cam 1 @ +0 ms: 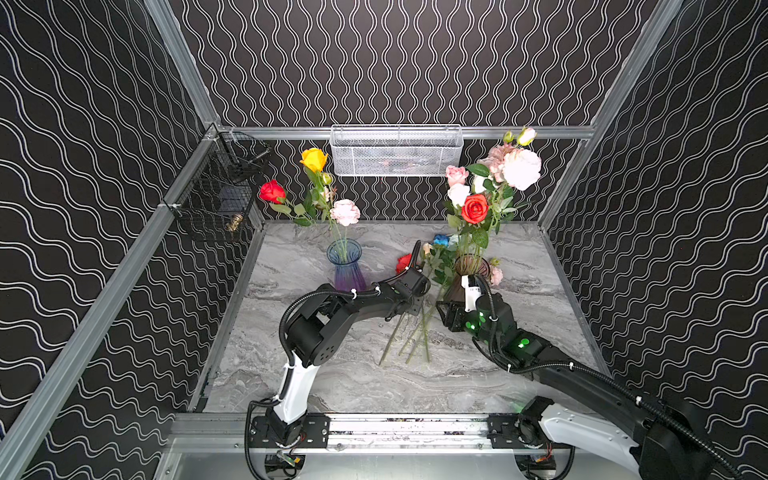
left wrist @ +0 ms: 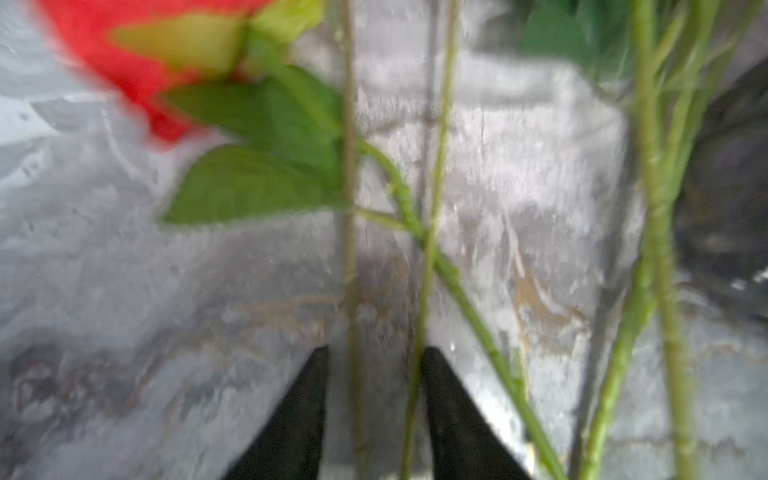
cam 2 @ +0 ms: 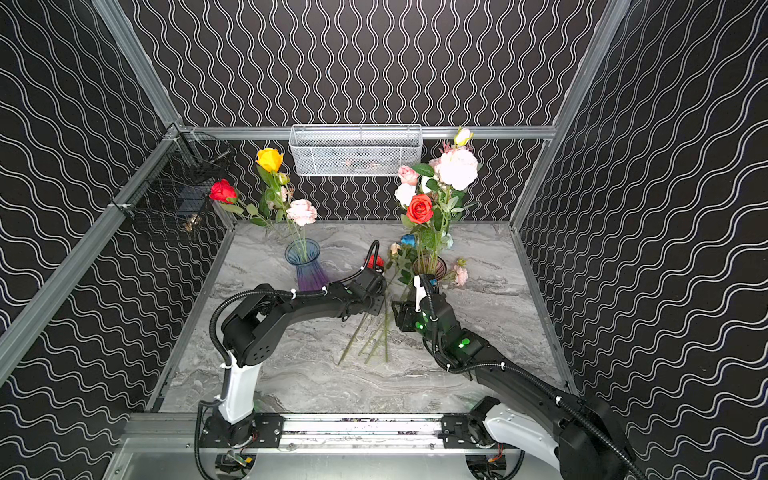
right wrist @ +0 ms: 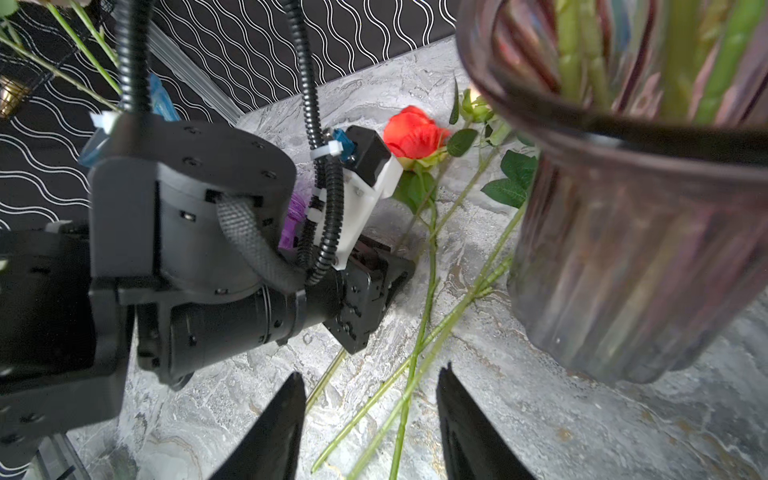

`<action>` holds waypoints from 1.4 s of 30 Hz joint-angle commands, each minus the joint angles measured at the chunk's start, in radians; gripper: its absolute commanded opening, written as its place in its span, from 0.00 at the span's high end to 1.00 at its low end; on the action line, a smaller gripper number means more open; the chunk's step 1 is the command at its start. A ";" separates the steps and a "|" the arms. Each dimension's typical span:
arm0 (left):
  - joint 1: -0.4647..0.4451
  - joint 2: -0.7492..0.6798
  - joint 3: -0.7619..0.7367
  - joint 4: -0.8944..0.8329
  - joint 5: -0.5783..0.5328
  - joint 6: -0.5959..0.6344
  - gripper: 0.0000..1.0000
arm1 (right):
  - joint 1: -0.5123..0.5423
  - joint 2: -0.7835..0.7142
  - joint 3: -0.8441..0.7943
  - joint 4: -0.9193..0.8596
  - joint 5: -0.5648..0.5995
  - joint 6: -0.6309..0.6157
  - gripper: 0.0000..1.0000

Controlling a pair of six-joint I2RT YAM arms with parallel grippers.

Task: Arrange the flowers into the vase
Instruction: 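Close the left gripper on a blue rose stem beside the mauve vase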

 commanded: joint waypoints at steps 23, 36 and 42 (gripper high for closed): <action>0.011 -0.331 -0.285 0.072 0.158 -0.097 0.58 | 0.000 0.018 0.020 0.013 -0.024 0.007 0.47; 0.039 -0.279 -0.216 0.079 0.200 -0.036 0.58 | -0.001 0.014 0.026 0.002 -0.024 0.012 0.46; 0.030 -0.306 -0.213 -0.019 0.234 -0.013 0.53 | 0.000 0.000 0.013 0.001 -0.022 0.013 0.46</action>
